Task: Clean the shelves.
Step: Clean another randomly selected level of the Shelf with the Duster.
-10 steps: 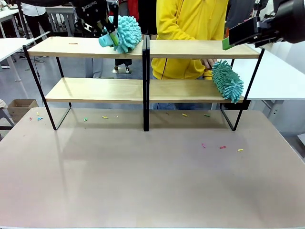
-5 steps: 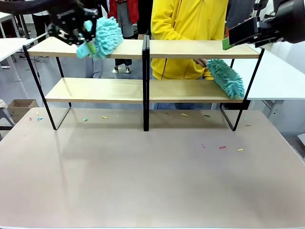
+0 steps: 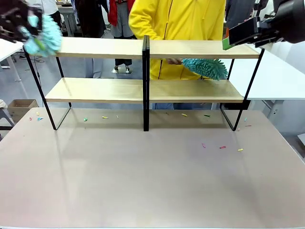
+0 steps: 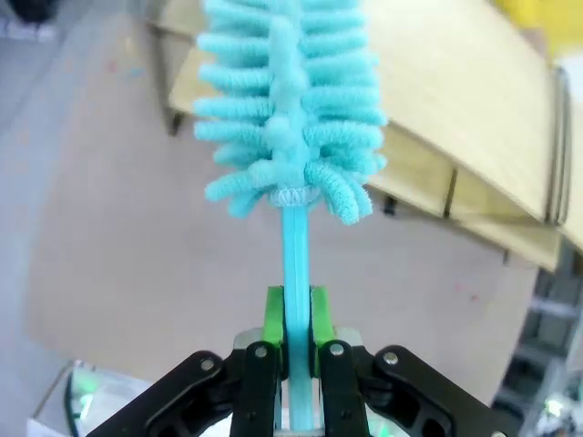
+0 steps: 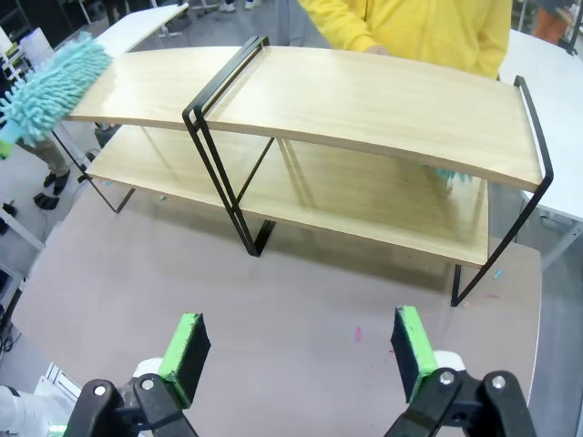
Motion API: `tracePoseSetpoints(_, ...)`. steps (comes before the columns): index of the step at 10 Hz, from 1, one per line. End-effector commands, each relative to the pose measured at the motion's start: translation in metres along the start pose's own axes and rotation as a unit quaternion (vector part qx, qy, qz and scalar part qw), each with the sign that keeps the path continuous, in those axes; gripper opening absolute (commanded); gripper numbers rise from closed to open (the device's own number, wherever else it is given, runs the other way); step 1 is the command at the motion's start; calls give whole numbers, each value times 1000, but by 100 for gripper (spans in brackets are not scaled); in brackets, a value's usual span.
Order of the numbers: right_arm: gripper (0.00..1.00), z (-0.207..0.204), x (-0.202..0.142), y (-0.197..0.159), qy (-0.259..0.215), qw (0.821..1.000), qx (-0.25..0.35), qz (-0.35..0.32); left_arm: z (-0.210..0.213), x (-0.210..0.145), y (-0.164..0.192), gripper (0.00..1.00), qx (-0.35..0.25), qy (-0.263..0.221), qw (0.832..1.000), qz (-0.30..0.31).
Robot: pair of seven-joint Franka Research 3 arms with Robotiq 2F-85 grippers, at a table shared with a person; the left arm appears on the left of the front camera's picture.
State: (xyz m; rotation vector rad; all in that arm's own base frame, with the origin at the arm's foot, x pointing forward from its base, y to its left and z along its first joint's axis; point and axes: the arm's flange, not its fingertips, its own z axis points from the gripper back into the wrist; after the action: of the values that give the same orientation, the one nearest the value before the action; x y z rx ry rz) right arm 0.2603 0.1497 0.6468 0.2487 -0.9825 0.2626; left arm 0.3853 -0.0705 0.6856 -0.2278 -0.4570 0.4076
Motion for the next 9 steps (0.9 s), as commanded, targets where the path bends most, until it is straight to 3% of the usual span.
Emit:
tracePoseSetpoints(1,100,0,-1,-1,0,1000,1,-2,11,0,15,0,35,-63,993,90)
tracePoseSetpoints(4,100,0,-1,-1,0,1000,1,-2,25,-4,15,0,-65,-55,996,30)
tracePoseSetpoints(6,100,0,-1,-1,0,1000,1,-2,28,-3,14,0,-87,-35,995,19)
tracePoseSetpoints(9,100,0,-1,-1,0,1000,1,-2,42,-4,21,0,-197,52,978,-48)
